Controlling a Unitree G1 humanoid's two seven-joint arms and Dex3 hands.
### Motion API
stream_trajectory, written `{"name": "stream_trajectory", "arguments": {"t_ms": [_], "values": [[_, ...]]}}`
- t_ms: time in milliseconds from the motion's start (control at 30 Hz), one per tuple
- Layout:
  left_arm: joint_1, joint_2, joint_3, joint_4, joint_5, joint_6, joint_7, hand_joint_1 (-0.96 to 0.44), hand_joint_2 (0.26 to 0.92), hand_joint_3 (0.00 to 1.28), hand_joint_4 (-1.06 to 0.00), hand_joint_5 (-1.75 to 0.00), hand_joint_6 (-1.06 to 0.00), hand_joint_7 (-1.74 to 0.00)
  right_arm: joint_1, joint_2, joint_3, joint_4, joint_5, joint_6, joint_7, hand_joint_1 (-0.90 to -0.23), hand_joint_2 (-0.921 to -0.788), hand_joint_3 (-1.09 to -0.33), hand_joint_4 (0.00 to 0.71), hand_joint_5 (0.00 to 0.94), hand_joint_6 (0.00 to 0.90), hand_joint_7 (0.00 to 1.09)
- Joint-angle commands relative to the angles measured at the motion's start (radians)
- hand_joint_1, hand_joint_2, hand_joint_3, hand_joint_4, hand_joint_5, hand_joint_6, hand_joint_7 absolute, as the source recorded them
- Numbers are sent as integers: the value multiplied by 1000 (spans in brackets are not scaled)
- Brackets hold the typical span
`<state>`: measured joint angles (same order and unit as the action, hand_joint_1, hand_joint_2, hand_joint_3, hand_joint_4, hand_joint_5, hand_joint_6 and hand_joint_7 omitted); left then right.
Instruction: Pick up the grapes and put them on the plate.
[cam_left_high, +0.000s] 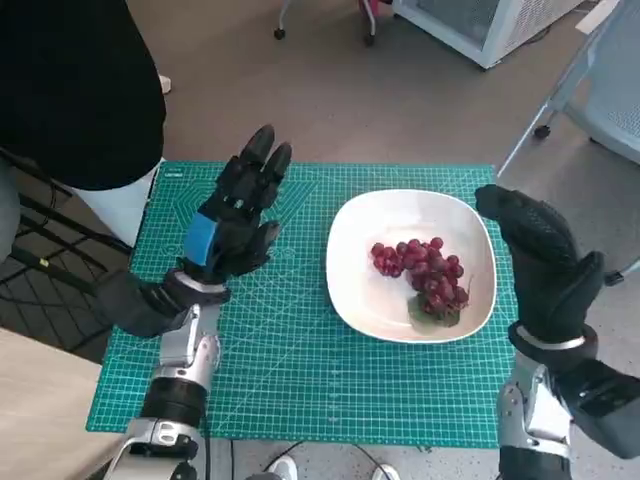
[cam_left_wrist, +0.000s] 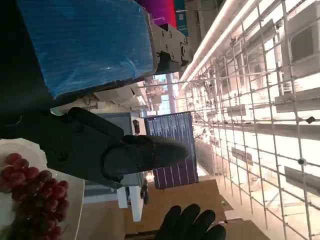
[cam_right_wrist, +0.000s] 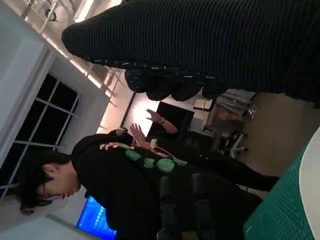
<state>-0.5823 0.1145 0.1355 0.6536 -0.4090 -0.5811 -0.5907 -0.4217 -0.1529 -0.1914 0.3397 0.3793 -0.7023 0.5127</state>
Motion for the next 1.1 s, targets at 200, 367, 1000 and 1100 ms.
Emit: {"name": "stream_trajectory", "arguments": {"t_ms": [200, 367, 1000, 1100], "values": [[53, -13, 13, -65, 24, -20, 3, -512, 921, 411, -155, -7, -196, -10, -7, -1, 0, 27, 11, -7, 24, -506, -921, -552, 223, 3, 41, 372], [71, -14, 12, -86, 35, -26, 8, -516, 921, 405, -173, -13, -200, -11, -5, -2, 0, 25, 15, -8, 28, -509, -921, -552, 222, 3, 41, 371], [112, -6, 21, -110, 39, -45, -3, -534, 921, 393, -211, -15, -218, -14, -8, -2, -2, 30, 14, -11, 34, -514, -921, -555, 220, 1, 40, 368], [118, -6, 23, -115, 37, -43, -6, -539, 921, 391, -215, -15, -222, -15, -9, -3, -3, 34, 15, -12, 35, -514, -921, -556, 220, 1, 40, 368]]}}
